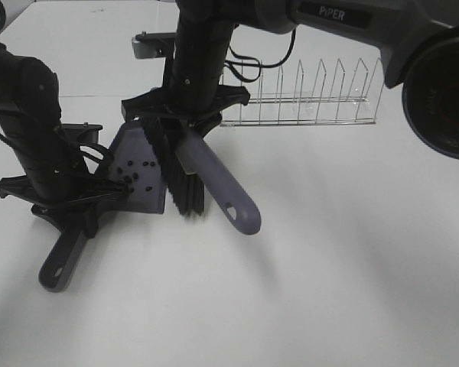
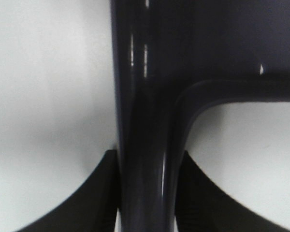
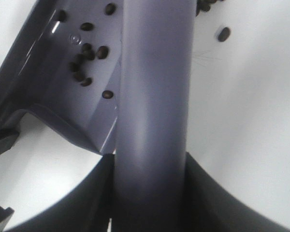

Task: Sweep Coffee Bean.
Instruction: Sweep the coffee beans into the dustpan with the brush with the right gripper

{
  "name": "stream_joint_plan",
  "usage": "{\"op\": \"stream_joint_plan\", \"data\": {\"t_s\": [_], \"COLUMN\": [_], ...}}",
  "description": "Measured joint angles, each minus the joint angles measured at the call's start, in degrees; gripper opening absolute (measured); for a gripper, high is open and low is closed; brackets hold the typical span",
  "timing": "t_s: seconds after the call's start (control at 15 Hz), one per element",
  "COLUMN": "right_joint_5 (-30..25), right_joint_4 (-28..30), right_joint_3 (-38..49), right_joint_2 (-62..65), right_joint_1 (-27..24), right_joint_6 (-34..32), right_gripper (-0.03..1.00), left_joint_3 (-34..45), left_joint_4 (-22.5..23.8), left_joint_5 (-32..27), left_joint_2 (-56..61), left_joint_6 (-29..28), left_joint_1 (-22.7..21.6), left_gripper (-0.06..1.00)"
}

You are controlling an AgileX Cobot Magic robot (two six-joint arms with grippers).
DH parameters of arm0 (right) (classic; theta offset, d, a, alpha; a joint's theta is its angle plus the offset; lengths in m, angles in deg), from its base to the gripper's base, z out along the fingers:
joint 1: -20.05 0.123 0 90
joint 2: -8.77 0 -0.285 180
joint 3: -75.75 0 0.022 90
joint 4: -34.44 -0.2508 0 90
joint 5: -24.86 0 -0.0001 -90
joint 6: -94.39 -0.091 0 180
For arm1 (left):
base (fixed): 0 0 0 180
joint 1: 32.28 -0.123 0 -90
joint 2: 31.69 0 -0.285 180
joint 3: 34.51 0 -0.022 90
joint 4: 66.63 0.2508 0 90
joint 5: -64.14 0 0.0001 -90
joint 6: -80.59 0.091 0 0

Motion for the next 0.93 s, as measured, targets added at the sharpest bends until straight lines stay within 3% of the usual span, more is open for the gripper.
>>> {"op": "stream_joint_plan", "data": {"t_s": [0.2,0.47,0.8,0.93], "right_joint_5": [-3.8,-4.9,-5.2,-4.2], "right_joint_4": [9.5,20.1,23.0,21.5], "right_joint_3": [-2.3,-1.1,2.6,2.6], "right_joint_2": [2.1,2.6,-1.3,-3.6], "right_joint_1": [-0.1,-0.1,-0.1,0.1], "right_joint_6": [-1.5,-1.5,-0.9,1.2], "right_gripper": [0.28,0.28,0.28,0.28], "left_joint_3": [0.0,0.0,0.0,-0.1], "left_joint_4": [0.0,0.0,0.0,0.0], "left_joint_5": [0.0,-0.1,-0.2,-0.3], "left_joint_2": [0.0,0.0,0.0,-0.1], "left_joint_6": [0.0,0.0,0.0,0.0], "left_joint_1": [0.0,0.0,0.0,0.0], "left_gripper": [0.27,0.27,0.27,0.27]}}
